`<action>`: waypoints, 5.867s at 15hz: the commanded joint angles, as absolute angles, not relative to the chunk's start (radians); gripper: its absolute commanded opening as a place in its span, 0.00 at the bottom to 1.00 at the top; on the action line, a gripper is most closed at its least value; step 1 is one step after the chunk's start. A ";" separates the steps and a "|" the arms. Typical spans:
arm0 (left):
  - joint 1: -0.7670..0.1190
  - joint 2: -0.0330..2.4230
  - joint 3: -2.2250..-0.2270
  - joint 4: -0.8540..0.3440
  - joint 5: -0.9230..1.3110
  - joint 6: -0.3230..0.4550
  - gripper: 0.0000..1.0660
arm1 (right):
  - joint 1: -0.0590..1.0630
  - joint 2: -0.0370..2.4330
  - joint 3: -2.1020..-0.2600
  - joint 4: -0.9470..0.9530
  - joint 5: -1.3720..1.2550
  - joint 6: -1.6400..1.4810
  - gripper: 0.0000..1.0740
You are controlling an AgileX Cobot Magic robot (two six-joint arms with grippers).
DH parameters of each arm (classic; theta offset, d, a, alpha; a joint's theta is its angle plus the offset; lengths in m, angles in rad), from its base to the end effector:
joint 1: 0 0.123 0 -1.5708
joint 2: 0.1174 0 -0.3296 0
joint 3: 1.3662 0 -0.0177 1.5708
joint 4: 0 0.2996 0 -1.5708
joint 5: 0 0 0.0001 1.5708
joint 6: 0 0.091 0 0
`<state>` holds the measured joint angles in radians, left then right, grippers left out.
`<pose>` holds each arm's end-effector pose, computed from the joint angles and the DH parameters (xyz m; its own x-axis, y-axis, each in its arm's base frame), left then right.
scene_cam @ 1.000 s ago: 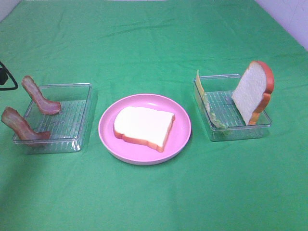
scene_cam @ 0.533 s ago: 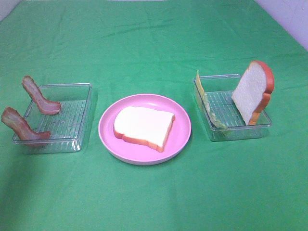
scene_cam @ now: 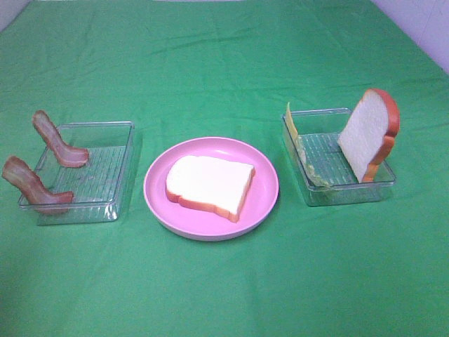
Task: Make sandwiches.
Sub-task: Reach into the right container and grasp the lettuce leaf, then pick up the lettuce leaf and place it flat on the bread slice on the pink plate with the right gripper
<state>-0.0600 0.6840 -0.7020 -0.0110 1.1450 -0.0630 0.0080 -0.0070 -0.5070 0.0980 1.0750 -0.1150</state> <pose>0.1125 -0.0077 0.3303 -0.8632 -0.0158 -0.5047 0.0068 0.9991 -0.0428 -0.0099 0.0078 0.3021 -0.4476 -0.0715 -0.8913 -0.1154 0.9931 -0.0217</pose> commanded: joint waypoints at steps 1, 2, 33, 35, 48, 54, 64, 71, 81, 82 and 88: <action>-0.061 0.500 -0.633 -0.021 1.130 -0.025 0.66 | 0.002 -0.019 -0.505 0.098 1.063 -0.120 0.70; -0.061 0.423 -0.610 -0.021 1.118 -0.025 0.66 | 0.002 -0.019 -0.505 0.098 1.063 -0.120 0.70; -0.067 -0.024 -0.501 -0.141 1.047 0.127 0.66 | 0.297 1.580 -1.292 0.323 0.975 -0.111 0.67; -0.067 -0.024 -0.501 -0.141 1.047 0.127 0.66 | 0.329 1.643 -1.336 0.325 0.985 -0.042 0.67; -0.067 -0.024 -0.501 -0.141 1.047 0.127 0.66 | 0.327 2.044 -1.503 0.212 0.918 0.013 0.66; -0.067 -0.024 -0.501 -0.141 1.047 0.127 0.66 | 0.327 2.059 -1.503 0.177 0.930 0.013 0.41; -0.067 -0.024 -0.501 -0.141 1.047 0.127 0.66 | 0.327 2.057 -1.574 0.111 1.097 0.013 0.00; -0.067 -0.024 -0.501 -0.141 1.047 0.126 0.66 | 0.327 1.894 -1.663 0.088 1.232 0.000 0.00; -0.067 -0.024 -0.501 -0.141 1.047 0.126 0.66 | 0.328 1.798 -1.525 0.893 1.154 -0.463 0.00; -0.067 -0.024 -0.501 -0.141 1.047 0.126 0.66 | 0.328 1.801 -1.476 0.955 1.118 -0.511 0.00; -0.067 -0.024 -0.501 -0.142 1.047 0.126 0.66 | 0.445 1.944 -1.429 1.055 0.978 -0.596 0.00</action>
<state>-0.0620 -0.0050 -0.5060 -0.1370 1.0580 0.1260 0.4410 1.9360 -1.4360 1.0410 0.9910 -0.5800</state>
